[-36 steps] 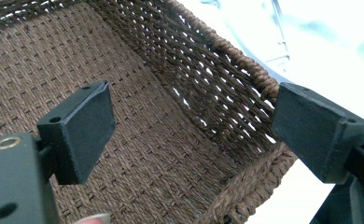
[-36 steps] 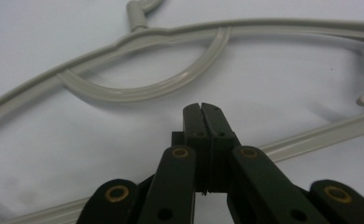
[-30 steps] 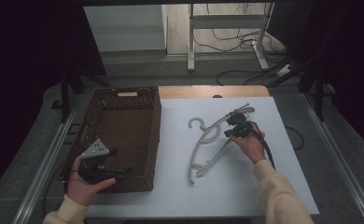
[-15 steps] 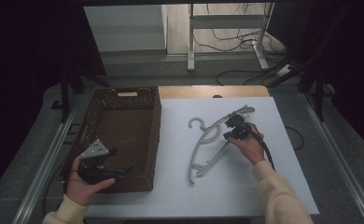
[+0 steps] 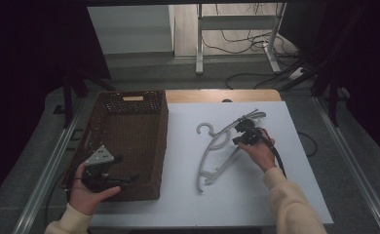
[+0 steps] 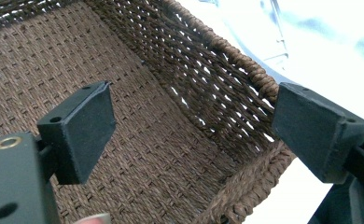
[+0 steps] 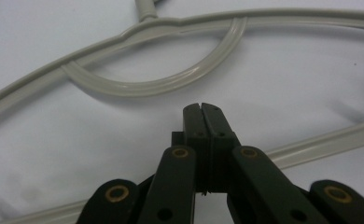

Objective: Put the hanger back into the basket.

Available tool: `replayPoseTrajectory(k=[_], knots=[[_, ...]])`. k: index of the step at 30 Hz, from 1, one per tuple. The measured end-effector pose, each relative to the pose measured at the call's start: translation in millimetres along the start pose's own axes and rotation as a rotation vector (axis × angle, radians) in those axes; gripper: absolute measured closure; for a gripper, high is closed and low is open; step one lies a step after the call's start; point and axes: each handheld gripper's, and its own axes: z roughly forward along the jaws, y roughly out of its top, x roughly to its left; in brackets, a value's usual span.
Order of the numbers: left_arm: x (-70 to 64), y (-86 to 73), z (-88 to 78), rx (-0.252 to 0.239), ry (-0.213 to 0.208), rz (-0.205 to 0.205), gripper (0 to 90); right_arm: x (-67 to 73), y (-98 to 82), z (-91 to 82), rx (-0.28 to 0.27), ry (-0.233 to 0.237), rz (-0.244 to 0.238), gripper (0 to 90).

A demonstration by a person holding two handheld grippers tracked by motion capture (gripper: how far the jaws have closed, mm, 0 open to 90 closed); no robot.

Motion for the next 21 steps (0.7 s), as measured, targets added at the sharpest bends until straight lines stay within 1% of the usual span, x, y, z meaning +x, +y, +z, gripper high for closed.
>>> replayPoseTrajectory(k=[2, 5, 7, 8, 9, 10, 11, 12, 13, 15, 19, 20, 21], knots=[[0.0, 0.3, 0.0, 0.0, 0.0, -0.001, 13.9, 0.0, 0.7, 0.2, -0.002, 0.001, 0.002, 89.6], [0.0, 1.3, -0.7, -0.003, 0.001, 0.003, 13.9, -0.5, 7.4, 3.2, -0.014, 0.011, 0.026, 89.5], [0.0, 1.3, -0.7, -0.006, -0.002, 0.005, 14.0, -1.8, 13.0, 4.8, -0.012, -0.001, 0.055, 83.4], [0.0, 1.3, -0.7, -0.006, -0.002, 0.005, 14.0, -1.8, 13.0, 4.8, -0.012, -0.001, 0.055, 83.4], [0.6, 0.8, -0.8, -0.006, -0.003, 0.003, 14.0, -5.4, 20.5, 5.7, -0.017, 0.003, 0.111, 74.5], [0.6, 0.8, -0.8, -0.006, -0.003, 0.003, 14.0, -5.4, 20.5, 5.7, -0.017, 0.003, 0.111, 74.5], [0.7, 0.7, -0.9, -0.006, -0.003, 0.003, 14.0, -8.4, 25.8, 6.9, -0.018, 0.018, 0.164, 68.9], [0.8, 0.3, -1.3, -0.007, -0.002, 0.003, 14.0, -9.7, 29.2, 8.7, -0.011, 0.017, 0.193, 68.2], [0.9, 0.2, -1.7, -0.008, -0.002, 0.003, 14.0, -10.4, 31.0, 10.2, -0.006, 0.015, 0.199, 67.6], [0.9, 0.2, -2.4, -0.012, -0.003, 0.003, 14.1, -10.4, 35.3, 15.3, 0.009, -0.004, 0.214, 66.3], [0.9, 0.3, -3.3, -0.014, -0.001, 0.003, 14.1, -7.0, 43.2, 24.5, 0.026, -0.027, 0.237, 64.1], [0.9, 0.4, -3.5, -0.014, -0.001, 0.002, 14.1, -6.3, 44.9, 26.3, 0.031, -0.038, 0.236, 64.2], [1.0, 0.4, -3.6, -0.015, 0.0, 0.002, 14.1, -5.1, 46.6, 28.1, 0.036, -0.053, 0.247, 64.8]])
